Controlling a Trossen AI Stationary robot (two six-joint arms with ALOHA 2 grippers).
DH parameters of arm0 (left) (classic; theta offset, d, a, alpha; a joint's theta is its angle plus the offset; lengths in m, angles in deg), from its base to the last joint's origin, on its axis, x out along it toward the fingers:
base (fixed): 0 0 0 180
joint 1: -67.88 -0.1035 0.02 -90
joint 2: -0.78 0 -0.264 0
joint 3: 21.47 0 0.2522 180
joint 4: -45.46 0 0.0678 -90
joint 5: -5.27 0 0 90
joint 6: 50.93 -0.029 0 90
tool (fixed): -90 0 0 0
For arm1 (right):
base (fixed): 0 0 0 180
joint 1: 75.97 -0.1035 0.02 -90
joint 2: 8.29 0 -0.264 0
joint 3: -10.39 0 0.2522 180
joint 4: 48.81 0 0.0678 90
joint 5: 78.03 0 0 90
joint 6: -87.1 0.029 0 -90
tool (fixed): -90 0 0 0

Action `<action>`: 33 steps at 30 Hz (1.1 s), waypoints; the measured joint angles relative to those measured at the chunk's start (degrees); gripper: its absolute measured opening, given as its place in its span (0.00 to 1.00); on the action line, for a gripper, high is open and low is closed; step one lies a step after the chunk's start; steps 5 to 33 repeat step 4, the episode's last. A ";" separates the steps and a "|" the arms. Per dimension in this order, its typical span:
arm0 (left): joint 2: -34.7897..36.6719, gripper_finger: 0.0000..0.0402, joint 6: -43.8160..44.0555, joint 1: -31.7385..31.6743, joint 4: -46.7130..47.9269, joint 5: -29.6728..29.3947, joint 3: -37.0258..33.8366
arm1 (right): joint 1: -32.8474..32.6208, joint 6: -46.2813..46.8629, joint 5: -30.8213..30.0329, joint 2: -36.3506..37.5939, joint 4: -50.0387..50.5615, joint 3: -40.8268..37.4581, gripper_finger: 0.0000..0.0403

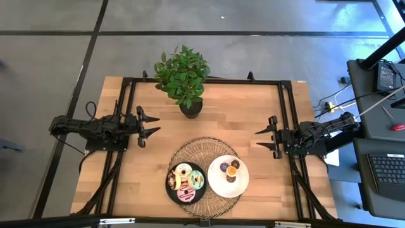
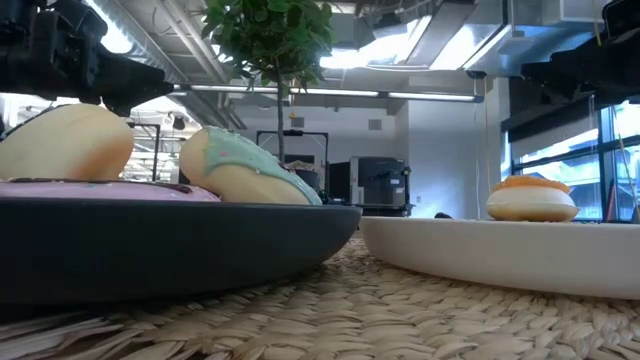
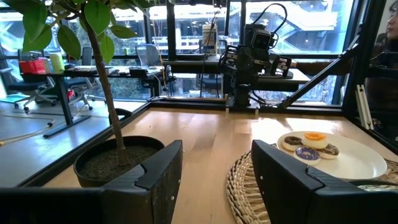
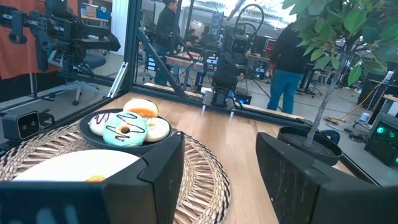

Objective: Pick & Place donuts
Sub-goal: Return to Home Position

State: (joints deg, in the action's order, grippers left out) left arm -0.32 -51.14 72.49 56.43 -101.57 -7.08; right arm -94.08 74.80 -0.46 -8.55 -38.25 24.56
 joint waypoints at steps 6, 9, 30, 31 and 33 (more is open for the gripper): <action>0.00 0.47 0.00 0.00 0.00 0.00 0.02 | 0.00 0.00 0.00 0.00 0.00 0.00 0.50; 0.00 0.47 0.00 0.00 0.00 0.00 0.02 | 0.00 0.00 0.00 0.00 0.00 0.00 0.50; 0.00 0.47 0.00 0.00 0.00 0.00 0.02 | 0.00 0.00 0.00 0.00 0.00 0.00 0.50; 0.00 0.47 0.00 0.00 0.00 0.00 0.02 | 0.00 0.00 0.00 0.00 0.00 0.00 0.50; 0.00 0.47 0.00 0.00 0.00 0.00 0.02 | 0.00 0.00 0.00 0.00 0.00 0.00 0.50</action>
